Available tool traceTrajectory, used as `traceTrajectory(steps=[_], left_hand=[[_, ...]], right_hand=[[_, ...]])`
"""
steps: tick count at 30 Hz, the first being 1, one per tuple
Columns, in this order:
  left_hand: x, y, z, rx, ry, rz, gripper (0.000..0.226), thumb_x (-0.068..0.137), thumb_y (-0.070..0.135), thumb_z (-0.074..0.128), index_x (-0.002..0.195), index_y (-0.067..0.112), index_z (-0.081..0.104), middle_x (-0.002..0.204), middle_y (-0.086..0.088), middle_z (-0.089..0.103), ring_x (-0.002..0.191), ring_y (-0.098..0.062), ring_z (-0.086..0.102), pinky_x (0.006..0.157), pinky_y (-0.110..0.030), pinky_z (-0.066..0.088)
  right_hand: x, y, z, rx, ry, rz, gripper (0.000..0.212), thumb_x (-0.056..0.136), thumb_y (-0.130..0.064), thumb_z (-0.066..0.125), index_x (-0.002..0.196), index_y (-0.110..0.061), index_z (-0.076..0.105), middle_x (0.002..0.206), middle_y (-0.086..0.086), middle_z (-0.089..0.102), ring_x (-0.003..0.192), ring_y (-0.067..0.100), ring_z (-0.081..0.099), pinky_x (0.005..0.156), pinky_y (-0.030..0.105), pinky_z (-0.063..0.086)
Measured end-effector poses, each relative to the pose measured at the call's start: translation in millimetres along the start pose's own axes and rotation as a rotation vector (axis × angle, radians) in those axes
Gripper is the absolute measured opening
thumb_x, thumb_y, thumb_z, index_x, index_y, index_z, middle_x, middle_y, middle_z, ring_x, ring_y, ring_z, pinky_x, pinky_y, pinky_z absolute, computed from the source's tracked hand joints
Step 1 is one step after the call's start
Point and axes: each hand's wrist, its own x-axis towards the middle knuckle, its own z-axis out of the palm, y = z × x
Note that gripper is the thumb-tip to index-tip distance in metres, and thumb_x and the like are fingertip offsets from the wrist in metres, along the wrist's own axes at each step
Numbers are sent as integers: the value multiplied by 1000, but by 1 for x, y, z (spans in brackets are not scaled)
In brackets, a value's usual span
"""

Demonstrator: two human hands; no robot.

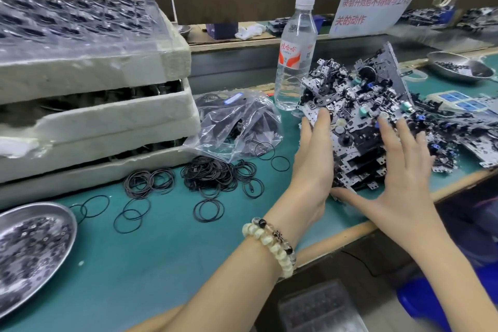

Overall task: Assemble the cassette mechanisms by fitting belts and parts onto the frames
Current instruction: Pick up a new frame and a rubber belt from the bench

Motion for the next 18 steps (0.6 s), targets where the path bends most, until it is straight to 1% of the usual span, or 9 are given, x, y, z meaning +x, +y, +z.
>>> traceTrajectory(steps=[3, 5, 7, 8, 10, 12, 15, 17, 18], left_hand=[[-12, -4, -12, -19, -6, -35, 74, 88, 77, 39, 154, 50, 20, 162, 13, 28, 146, -21, 34, 120, -51, 27], [-22, -6, -23, -11, -4, -43, 71, 94, 71, 39, 157, 45, 18, 164, 13, 22, 148, -21, 30, 121, -49, 25], [-38, -8, -36, 36, 9, -14, 64, 97, 65, 42, 154, 40, 28, 158, 11, 34, 141, -18, 41, 118, -45, 34], [-47, -8, -45, 62, 13, 17, 55, 98, 61, 46, 148, 38, 40, 149, 11, 45, 130, -16, 51, 112, -41, 41], [-67, -10, -65, 135, 19, 112, 32, 93, 53, 57, 121, 39, 59, 126, 11, 62, 106, -11, 64, 95, -33, 54], [-90, -11, -91, 248, 43, 250, 27, 83, 51, 58, 105, 38, 67, 110, 10, 70, 91, -6, 67, 80, -28, 56], [-126, -8, -133, 488, 145, 418, 27, 81, 55, 55, 103, 44, 67, 102, 16, 72, 90, -5, 66, 75, -19, 50], [-151, -5, -162, 632, 241, 454, 28, 83, 58, 51, 105, 48, 66, 103, 16, 72, 92, -9, 66, 72, -20, 50], [-162, -5, -175, 685, 289, 461, 32, 83, 60, 49, 107, 47, 66, 103, 15, 72, 88, -13, 66, 71, -23, 51]], right_hand=[[-7, -5, 1, -14, 11, -4, 117, 63, -69, 65, 156, -32, 5, 164, 9, 6, 150, 37, 0, 116, 66, 9], [-14, -11, 2, -21, 44, -32, 109, 74, -68, 68, 157, -29, 8, 164, 11, 6, 150, 36, 0, 116, 65, 8], [-22, -22, 3, -11, 99, -91, 96, 80, -60, 64, 156, -23, 19, 161, 14, 12, 150, 36, 4, 117, 61, 10], [-26, -29, 4, -6, 135, -140, 86, 82, -53, 62, 153, -18, 28, 158, 16, 19, 148, 38, 10, 118, 59, 13], [-33, -44, 6, -33, 205, -268, 63, 86, -37, 65, 141, -10, 48, 146, 21, 38, 140, 43, 27, 117, 53, 20], [-36, -60, 11, -83, 215, -389, 40, 87, -27, 67, 122, -7, 65, 128, 19, 53, 126, 43, 43, 112, 52, 30], [-36, -85, 25, -122, 121, -482, 19, 84, -26, 69, 96, -12, 75, 100, 5, 66, 104, 34, 57, 103, 50, 37], [-34, -101, 39, -158, 50, -504, 15, 81, -25, 73, 90, -15, 76, 89, 0, 70, 95, 30, 64, 100, 51, 37], [-32, -108, 45, -174, 26, -500, 12, 79, -23, 77, 89, -15, 77, 85, -1, 71, 92, 29, 66, 100, 51, 36]])
